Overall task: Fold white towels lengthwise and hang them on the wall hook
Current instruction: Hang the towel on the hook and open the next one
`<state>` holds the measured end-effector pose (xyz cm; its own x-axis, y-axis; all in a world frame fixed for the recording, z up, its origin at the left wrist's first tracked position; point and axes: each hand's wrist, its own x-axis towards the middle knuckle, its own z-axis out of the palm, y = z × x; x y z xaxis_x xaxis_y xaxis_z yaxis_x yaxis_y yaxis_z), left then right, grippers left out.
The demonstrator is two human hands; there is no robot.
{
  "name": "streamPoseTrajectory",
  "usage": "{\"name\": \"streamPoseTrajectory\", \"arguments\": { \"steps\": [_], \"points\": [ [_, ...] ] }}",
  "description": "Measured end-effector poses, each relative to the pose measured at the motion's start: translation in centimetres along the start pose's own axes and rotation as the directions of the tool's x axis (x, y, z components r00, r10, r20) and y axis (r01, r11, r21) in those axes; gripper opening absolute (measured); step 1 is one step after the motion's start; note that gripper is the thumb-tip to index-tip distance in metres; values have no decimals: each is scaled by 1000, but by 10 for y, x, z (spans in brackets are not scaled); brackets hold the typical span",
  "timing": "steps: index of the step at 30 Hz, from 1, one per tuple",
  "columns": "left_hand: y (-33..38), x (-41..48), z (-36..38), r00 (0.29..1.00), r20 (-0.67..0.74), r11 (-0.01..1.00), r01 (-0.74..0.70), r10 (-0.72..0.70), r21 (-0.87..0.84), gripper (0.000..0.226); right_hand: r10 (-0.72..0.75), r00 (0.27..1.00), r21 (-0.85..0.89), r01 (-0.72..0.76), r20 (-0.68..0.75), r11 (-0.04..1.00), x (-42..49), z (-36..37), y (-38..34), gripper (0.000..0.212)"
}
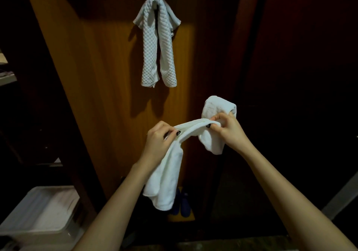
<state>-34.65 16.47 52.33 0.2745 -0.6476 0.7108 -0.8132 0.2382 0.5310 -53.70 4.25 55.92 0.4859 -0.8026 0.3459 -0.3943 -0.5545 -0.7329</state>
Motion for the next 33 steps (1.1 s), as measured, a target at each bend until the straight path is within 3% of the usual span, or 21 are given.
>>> {"name": "streamPoseTrajectory", "arguments": {
  "steps": [6,10,15,17,20,22,24,27,30,33],
  "points": [
    [-11,-6,1,972,123,961,220,-202,-164,12,-4,1000,-1,4,-20,1000,-2,-2,-7,8],
    [-12,-13,6,973,220,997,76,-70,-22,4,8,1000,-43,-9,-25,999,-2,-1,-8,11],
    [-13,-27,10,911,412,983,-100,28,155,36,-3,1000,-84,1,-27,996,0,-3,-10,14],
    [-14,-33,13,896,437,961,-188,83,203,31,-8,1000,-94,5,-29,996,0,-3,-11,13],
    [-9,-40,20,947,316,935,-167,64,313,16,-10,999,-91,6,-38,996,0,0,-12,9],
    [-1,-44,31,979,193,952,-112,58,284,18,-9,998,-77,4,-69,997,2,3,-14,8],
    [11,-49,44,991,131,967,-6,-29,256,36,8,995,-43,-12,-102,999,4,5,-18,9],
    [23,-50,64,975,61,915,180,-215,360,57,1,990,-28,-5,-141,1000,9,6,-23,12],
    [26,-42,72,953,-6,890,285,-302,355,47,4,985,-11,-6,-170,1000,10,8,-27,11],
    [18,-35,71,962,-79,886,270,-260,377,31,12,979,5,-11,-204,1000,7,8,-27,8]
  ]
}}
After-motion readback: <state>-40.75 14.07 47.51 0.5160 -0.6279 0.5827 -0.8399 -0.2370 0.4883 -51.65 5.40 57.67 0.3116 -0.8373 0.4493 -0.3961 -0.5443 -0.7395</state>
